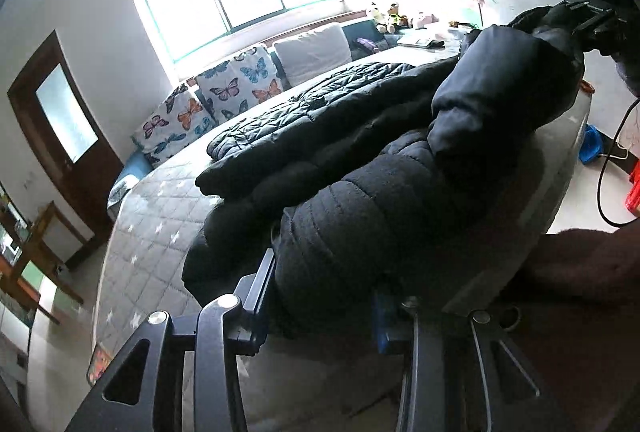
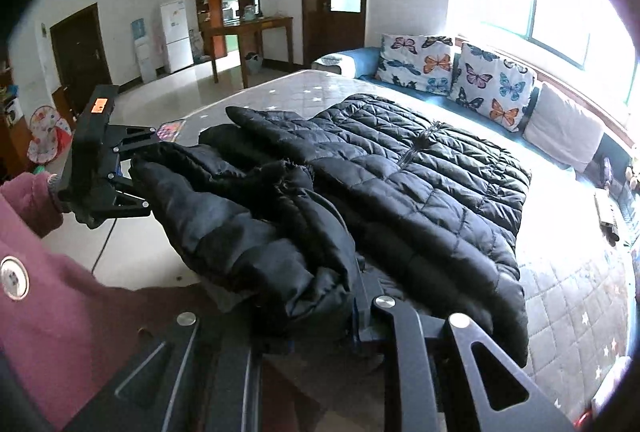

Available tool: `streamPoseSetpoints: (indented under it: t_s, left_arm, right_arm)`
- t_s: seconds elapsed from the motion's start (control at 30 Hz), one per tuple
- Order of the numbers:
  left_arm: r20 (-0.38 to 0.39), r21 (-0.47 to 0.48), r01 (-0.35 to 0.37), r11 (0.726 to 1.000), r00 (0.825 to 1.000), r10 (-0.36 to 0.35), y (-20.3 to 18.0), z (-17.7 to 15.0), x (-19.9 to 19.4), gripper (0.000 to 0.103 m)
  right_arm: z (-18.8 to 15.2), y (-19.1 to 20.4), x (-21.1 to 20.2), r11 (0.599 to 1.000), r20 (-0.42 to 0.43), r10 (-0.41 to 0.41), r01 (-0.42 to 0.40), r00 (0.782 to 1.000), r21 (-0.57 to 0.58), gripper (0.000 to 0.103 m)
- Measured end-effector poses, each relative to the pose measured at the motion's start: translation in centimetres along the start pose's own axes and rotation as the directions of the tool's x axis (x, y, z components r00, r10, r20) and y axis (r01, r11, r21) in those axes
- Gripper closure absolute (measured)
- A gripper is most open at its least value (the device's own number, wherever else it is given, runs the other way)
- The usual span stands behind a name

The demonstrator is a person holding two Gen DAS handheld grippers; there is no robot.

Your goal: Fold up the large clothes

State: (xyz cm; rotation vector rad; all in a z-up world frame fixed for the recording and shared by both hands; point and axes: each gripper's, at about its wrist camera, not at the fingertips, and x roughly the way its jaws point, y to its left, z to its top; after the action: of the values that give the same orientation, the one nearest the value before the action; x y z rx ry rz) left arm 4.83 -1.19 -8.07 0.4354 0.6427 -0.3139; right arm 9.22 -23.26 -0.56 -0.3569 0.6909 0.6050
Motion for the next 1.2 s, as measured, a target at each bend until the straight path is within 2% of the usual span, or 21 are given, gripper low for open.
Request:
streamPoseSetpoints:
  t_s: [0.1,0.2,0.33,0.5,0.63,0.73,0.9,1.07,1.2]
  left_arm:
    - [0.004,-0.040,-0.008,0.999,1.000,0.008,1.3,0.7,1.1,0.062]
    - [0.016,-0.088,0.001,0.996,1.000,0.001,1.6,1.1,0.5,0.062]
    - [0.015,-0.128,0.005,0.992,1.000,-0.003,3.7,3.2,0.5,0.062]
    - [0.039,-0.181,0.009,0.984,0.999,-0.002,6.6,7.6,1.4,0.062]
    - [0.056,-0.205,0.007,0.979,0.998,0.004,9.9,11.6,3.9,0.062]
    - [0.076,-0.199,-0.007,0.980,0.997,0.022,12.1,15.1,6.3,0.062]
    - [0.044,-0.208,-0.029,0.978,0.998,0.039,15.6,20.5,12.0,0.061]
    - [-0.032,-0.235,-0.042,0.971,0.999,0.036,19.3,24.3,18.9,0.061]
    - [-0.118,-0.258,-0.040,0.965,0.993,0.010,22.1,26.9,25.5,0.059]
  right_arm:
    - [1.0,-1.0,0.5,1.000,0.030,-0.002,0.003,1.000,-0.009,0.083]
    - [2.3,-2.1,0.9,1.000,0.073,-0.010,0.011,0.997,-0.019,0.083]
    - [4.4,-3.7,1.4,0.999,0.125,-0.020,0.026,0.992,-0.046,0.083]
    - [8.1,-6.7,3.2,0.995,0.183,-0.046,0.062,0.982,-0.083,0.083]
    - [10.8,-9.8,5.4,0.993,0.209,-0.075,0.093,0.975,-0.077,0.083]
    - [12.7,-12.2,7.5,0.986,0.207,-0.131,0.149,0.970,-0.073,0.083]
    - [16.0,-15.2,11.7,0.962,0.187,-0.223,0.247,0.957,-0.118,0.083]
    - [18.6,-19.1,17.2,0.959,0.151,-0.257,0.271,0.955,-0.084,0.083]
    - [18.8,-21.6,21.3,0.963,0.084,-0.269,0.271,0.960,-0.014,0.083]
